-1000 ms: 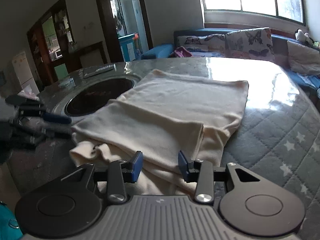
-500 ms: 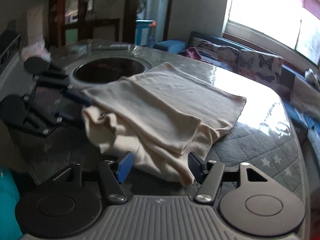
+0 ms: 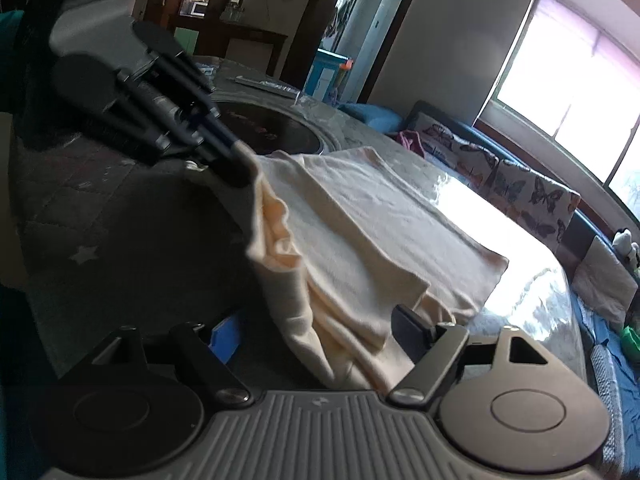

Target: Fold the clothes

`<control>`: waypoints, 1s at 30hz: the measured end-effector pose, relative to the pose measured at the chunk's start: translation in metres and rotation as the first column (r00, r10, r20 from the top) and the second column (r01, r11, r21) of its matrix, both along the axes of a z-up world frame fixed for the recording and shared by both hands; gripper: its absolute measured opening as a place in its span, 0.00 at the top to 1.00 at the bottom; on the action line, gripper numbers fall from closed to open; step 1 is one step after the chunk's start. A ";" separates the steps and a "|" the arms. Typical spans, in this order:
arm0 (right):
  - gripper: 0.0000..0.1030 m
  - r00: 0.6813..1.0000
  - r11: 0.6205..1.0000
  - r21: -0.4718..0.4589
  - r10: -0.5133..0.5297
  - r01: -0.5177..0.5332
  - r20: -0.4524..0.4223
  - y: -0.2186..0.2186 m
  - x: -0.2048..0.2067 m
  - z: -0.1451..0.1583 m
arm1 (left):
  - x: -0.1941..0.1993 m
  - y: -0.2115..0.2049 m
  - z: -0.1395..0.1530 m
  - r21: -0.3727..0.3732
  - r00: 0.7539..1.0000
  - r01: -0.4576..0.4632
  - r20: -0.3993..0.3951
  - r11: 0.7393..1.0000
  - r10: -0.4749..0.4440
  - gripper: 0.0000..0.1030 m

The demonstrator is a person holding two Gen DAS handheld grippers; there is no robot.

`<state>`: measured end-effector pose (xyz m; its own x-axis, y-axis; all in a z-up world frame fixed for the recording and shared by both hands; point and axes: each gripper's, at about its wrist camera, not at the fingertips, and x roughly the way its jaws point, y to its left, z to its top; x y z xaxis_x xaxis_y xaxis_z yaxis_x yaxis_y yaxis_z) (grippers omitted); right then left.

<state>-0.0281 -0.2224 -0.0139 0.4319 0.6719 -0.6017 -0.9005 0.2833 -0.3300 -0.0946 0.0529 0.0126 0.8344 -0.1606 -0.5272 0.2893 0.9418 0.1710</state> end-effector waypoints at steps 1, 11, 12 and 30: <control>0.33 1.000 1.000 0.003 -0.009 0.009 -0.003 0.004 0.004 -0.001 | 0.004 0.003 0.002 -0.016 1.000 -0.005 -0.004 1.000 0.005 0.91; 0.84 0.957 0.996 0.061 -0.047 0.067 -0.287 0.016 0.057 0.009 | 0.005 0.008 -0.006 -0.010 0.999 -0.027 -0.022 1.000 0.027 0.80; 0.84 0.952 0.995 0.068 -0.051 0.074 -0.302 0.016 0.060 0.010 | 0.001 0.007 -0.008 -0.001 0.999 -0.027 -0.021 1.000 0.027 0.77; 0.92 0.946 0.979 0.149 -0.085 0.137 -0.314 0.014 0.061 0.020 | -0.014 0.022 -0.029 0.092 0.998 -0.049 -0.043 0.995 0.053 0.94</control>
<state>0.0325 -0.2086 0.0060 0.3236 0.7318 -0.5998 -0.9099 0.4146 0.0150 -0.1085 0.0746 -0.0164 0.8153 -0.0677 -0.5750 0.2504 0.9367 0.2447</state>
